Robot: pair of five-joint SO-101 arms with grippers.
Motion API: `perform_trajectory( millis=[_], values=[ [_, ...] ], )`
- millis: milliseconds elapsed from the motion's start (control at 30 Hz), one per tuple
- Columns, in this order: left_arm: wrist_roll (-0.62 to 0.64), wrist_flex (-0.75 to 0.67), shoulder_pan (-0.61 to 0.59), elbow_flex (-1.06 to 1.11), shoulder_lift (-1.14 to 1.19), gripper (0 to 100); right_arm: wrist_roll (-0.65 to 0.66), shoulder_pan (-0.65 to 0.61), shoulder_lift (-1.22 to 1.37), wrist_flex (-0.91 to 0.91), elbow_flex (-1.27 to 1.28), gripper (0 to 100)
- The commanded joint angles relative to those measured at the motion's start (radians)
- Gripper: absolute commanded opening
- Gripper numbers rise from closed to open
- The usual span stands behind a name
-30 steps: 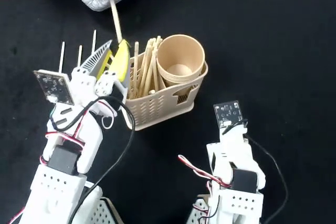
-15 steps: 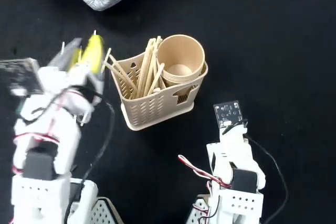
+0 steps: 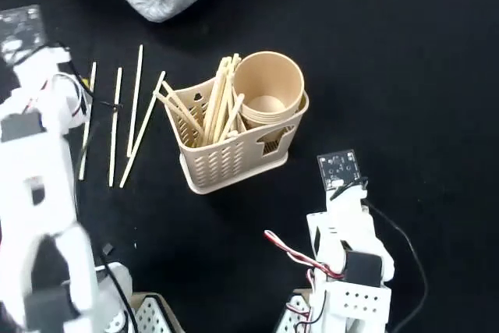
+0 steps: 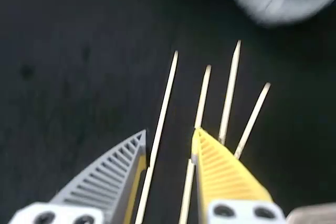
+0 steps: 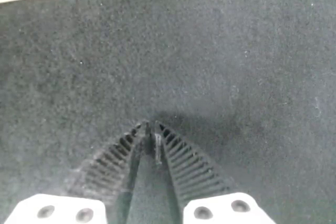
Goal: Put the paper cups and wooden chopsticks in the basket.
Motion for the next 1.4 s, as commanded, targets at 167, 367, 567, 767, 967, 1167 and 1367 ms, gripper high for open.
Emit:
perform_trajectory(
  millis=[167, 367, 567, 767, 967, 1167, 1367],
  values=[
    [-0.196, 0.098, -0.016, -0.331, 0.554, 15, 0.006, -0.011, -0.07, 0.005, -0.004, 1.3],
    [-0.193, 0.112, -0.038, -0.512, 0.787, 15, 0.006, -0.011, -0.07, 0.005, -0.004, 1.3],
    [-0.193, 0.256, -0.059, -0.694, 0.967, 15, 0.006, -0.011, -0.07, 0.005, -0.004, 1.3],
    [-0.193, 0.436, -0.065, -0.938, 1.142, 15, 0.006, -0.011, -0.07, 0.005, -0.004, 1.3],
    [-0.193, 0.569, -0.062, -1.15, 1.266, 2, 0.006, -0.011, -0.07, 0.005, -0.004, 1.3],
    [-0.187, 0.706, -0.061, -1.31, 1.29, 3, 0.006, -0.011, -0.07, 0.005, -0.004, 1.3],
    [-0.095, 0.838, -0.039, -1.484, 1.232, 3, 0.006, -0.011, -0.07, 0.005, -0.004, 1.3]
  ],
)
